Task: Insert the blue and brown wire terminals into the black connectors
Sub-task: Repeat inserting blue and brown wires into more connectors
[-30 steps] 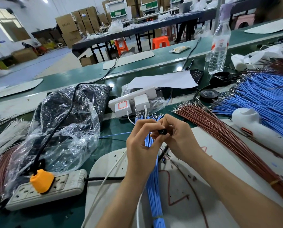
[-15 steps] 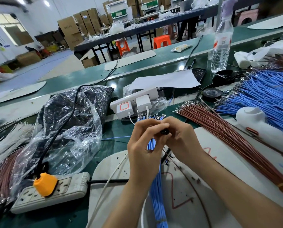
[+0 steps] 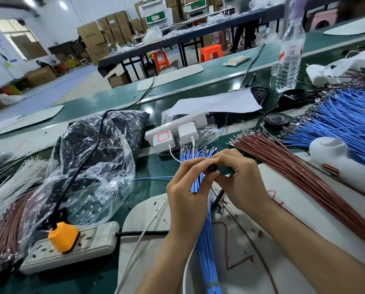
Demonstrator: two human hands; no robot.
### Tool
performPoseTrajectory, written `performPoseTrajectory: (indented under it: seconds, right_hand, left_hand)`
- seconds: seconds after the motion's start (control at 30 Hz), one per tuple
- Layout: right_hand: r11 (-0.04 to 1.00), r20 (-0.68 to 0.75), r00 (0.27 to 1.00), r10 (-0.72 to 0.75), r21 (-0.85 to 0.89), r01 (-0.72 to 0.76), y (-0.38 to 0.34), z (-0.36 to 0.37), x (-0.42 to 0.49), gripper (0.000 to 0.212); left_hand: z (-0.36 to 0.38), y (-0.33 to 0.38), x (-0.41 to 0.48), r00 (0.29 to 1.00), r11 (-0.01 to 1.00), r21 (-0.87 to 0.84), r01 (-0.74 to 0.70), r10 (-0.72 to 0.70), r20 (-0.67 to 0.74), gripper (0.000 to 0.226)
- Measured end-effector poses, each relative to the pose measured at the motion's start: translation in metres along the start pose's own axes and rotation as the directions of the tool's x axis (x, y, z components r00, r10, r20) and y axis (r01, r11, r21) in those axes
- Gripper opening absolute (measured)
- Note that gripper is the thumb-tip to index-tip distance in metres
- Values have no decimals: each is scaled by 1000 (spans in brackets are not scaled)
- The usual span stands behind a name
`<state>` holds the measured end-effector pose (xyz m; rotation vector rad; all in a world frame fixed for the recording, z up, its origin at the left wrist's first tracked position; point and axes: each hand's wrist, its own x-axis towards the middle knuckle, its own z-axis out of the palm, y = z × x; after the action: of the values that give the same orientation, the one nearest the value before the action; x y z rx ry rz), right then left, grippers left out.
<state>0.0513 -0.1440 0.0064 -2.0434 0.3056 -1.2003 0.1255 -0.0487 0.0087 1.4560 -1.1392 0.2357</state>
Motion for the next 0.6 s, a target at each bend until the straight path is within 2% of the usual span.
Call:
performPoseTrajectory:
  seconds: [0.13, 0.33, 0.6]
  right_hand:
    - [1000, 1, 1000, -17, -18, 17, 0, 0, 0, 15]
    - [983, -8, 991, -135, -130, 133, -1, 1, 0, 10]
    - [971, 28, 990, -141, -189, 144, 2, 3, -3, 9]
  left_hand:
    - [0, 0, -1, 1000, 1000, 8, -1, 0, 4, 21]
    - [-2, -2, -1, 1000, 1000, -4, 28, -28, 8, 21]
    - [0, -3, -3, 1000, 1000, 13, 9, -10, 10, 25]
